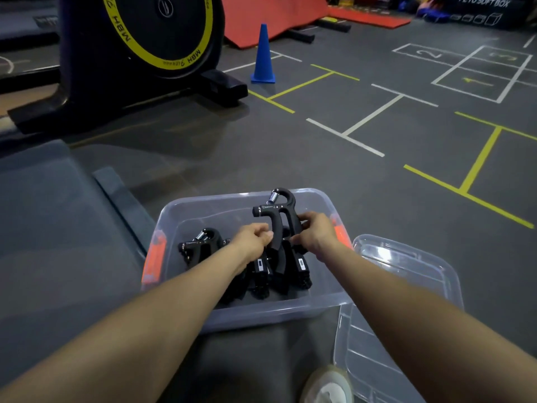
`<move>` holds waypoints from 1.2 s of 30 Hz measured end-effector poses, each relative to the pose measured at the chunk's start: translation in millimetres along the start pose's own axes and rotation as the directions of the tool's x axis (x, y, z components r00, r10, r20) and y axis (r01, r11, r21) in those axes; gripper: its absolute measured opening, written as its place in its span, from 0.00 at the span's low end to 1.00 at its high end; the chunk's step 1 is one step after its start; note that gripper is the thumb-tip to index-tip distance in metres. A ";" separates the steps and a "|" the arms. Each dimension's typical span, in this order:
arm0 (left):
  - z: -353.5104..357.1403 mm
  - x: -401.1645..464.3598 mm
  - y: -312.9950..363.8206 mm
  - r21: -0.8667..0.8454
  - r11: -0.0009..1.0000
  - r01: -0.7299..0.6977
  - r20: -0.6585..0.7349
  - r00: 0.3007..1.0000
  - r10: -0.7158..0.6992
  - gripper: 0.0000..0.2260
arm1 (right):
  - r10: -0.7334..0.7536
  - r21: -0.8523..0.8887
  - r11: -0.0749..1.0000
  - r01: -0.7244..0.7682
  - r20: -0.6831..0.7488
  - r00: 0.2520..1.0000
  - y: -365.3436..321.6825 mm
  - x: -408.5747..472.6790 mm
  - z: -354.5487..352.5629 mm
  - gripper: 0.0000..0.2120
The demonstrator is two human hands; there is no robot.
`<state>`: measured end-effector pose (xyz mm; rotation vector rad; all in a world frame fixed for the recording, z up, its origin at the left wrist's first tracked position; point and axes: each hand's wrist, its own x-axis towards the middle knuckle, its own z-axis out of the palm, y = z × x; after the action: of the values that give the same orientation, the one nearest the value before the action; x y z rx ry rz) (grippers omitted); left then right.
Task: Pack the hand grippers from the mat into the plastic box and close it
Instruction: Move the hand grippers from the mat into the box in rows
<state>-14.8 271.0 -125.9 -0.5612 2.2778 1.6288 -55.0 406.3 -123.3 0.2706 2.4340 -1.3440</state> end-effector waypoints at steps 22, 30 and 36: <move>-13.8 26.8 -42.6 0.665 0.747 0.009 0.003 1.000 -0.015 0.36 | 0.093 -0.119 0.988 -0.095 -0.020 0.995 44.3 18.4 16.2 0.25; -84.4 -10.7 -17.5 0.527 0.848 0.057 -0.167 0.985 0.037 0.26 | -0.129 -0.143 0.979 0.146 0.118 0.985 -38.8 -8.5 46.8 0.25; -201.7 -66.1 -24.9 0.453 0.879 0.151 -0.373 0.927 0.032 0.24 | -0.285 -0.185 0.922 0.340 0.270 0.920 -127.2 -48.2 127.9 0.24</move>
<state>54.2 82.5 -52.3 -0.8548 2.7652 0.9212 -25.8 230.3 -68.2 -0.3389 2.4627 -1.1194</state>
